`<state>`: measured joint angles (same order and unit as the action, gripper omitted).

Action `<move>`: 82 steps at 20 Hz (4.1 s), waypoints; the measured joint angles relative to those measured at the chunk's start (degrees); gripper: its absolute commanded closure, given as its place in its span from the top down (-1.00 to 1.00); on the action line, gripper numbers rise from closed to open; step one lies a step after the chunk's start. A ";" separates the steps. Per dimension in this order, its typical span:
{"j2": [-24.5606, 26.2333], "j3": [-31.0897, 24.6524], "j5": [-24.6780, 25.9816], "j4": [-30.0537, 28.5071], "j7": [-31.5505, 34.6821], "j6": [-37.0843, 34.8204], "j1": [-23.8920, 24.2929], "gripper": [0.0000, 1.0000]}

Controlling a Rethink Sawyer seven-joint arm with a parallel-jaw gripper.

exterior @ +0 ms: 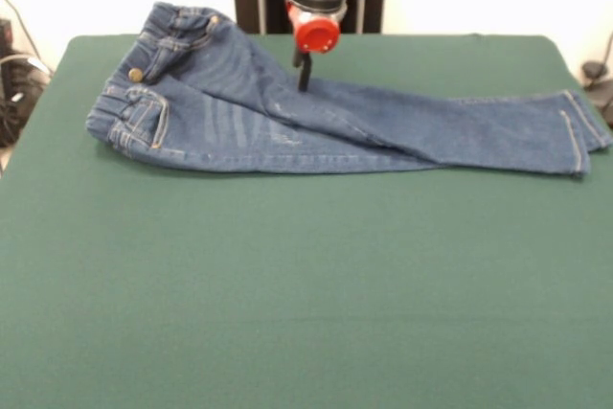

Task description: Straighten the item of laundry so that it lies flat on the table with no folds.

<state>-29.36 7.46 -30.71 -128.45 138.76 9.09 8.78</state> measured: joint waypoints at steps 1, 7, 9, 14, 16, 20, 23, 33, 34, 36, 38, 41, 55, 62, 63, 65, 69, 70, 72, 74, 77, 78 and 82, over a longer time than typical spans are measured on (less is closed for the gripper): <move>0.65 -0.40 1.07 -1.02 0.48 2.00 1.31 1.00; 2.05 -0.61 3.34 -2.56 0.84 5.75 3.32 1.00; 2.23 -0.84 3.72 -2.70 0.84 6.54 3.53 1.00; 2.19 -1.06 3.94 -2.96 0.85 7.28 3.51 1.00; 1.87 -0.99 3.92 -3.03 0.85 7.27 3.06 1.00; 0.52 -0.58 3.42 -3.29 0.85 7.24 1.25 1.00; -0.62 -0.34 2.52 -3.32 0.85 6.94 -0.26 1.00; -3.39 -0.25 1.24 -3.33 0.85 6.21 -1.60 1.00; -3.47 -0.25 1.24 -3.33 0.85 6.21 -1.40 1.00; -3.37 -0.25 1.25 -3.33 0.85 6.20 -1.07 1.00; -3.09 -0.25 1.24 -3.33 0.85 6.21 -0.70 1.00; -2.27 -0.26 1.46 -3.31 0.85 6.48 0.28 1.00; 5.42 -0.50 9.90 -4.12 1.25 20.20 4.95 1.00; 6.38 -0.60 10.52 -4.76 2.45 23.84 4.71 1.00; 6.49 -0.61 10.55 -4.81 2.83 24.25 4.68 1.00; 6.57 -0.61 10.75 -4.84 3.09 24.49 4.69 1.00; 6.58 -0.58 11.17 -4.82 3.25 24.53 4.72 1.00; 6.56 -0.67 11.26 -4.65 3.25 24.76 4.69 -1.00; 6.59 -0.76 11.37 -4.46 3.25 24.90 4.70 -1.00; 6.69 -0.90 11.63 -4.19 3.25 25.06 4.79 -1.00; 6.83 -0.99 12.39 -4.00 3.25 25.22 5.15 -1.00; 6.85 -1.00 12.76 -3.99 3.25 25.33 5.33 -1.00; 6.91 -1.11 13.73 -3.99 3.25 25.56 5.93 -1.00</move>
<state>-22.45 6.35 -16.98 -132.44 142.01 34.65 14.71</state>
